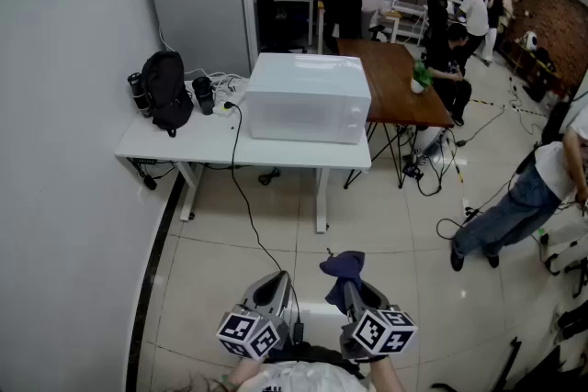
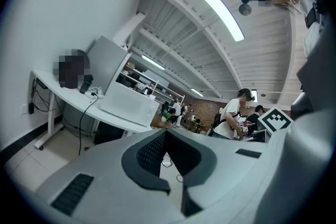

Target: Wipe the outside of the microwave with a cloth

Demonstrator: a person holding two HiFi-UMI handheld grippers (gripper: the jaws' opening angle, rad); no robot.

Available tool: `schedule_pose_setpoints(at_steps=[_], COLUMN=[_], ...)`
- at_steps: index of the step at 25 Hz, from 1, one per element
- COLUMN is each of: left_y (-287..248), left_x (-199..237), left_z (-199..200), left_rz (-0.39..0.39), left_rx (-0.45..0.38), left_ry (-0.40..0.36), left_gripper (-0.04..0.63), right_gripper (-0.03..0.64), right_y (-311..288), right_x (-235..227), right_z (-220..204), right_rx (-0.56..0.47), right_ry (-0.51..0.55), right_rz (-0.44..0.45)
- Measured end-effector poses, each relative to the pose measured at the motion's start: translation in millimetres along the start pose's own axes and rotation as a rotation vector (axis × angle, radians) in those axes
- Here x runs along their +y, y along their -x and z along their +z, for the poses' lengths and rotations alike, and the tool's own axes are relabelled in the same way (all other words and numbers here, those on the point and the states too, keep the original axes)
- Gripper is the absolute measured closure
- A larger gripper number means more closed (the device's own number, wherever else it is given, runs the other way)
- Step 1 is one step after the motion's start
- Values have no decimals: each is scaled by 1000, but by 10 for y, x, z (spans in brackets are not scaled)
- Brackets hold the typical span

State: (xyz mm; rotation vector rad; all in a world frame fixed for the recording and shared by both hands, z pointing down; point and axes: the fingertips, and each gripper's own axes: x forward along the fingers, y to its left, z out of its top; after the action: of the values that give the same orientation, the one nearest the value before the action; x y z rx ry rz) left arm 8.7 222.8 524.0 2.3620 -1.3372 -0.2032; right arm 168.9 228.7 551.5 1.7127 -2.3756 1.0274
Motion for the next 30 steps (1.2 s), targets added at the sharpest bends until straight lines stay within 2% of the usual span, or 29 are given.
schedule_pose_setpoints(at_steps=[3,7,11,14,16,19,24,30], left_y=[-245,-709,-1362,-1832,-2081,-2375,-2646,-3017], left_x=[227,587,1077,1421,1620,1949,2312,2549], left_z=[192,373,653,979,1267,1574,1660,1769], left_rz=[4,-13,-56,-106,-133,-113,-74,-15], left_rx=[-38,-27,-24,-15,-41,-60,-37,-71], left_ry=[-2,-19,-42,-78,-104,-100,-70,-38], left_gripper=[606,606,606,606,606,606,606,606], right_gripper=[545,545,545,545,545,545,545,545], right_y=[-294,-853,-1599,-2194,-2596,-3236,-4249,-5297], right_x=[-19,-4,68,195,325,569,1159,1625], right_z=[176,437,882,1363,1795,2448,3137,3082], right_rx=[-17,-35,-77,-126,-172,-195,-142,11], right_ry=[-11,-18,-4,7,55,152,205,336], right_rz=[0,7,13,15,16,0,88,142])
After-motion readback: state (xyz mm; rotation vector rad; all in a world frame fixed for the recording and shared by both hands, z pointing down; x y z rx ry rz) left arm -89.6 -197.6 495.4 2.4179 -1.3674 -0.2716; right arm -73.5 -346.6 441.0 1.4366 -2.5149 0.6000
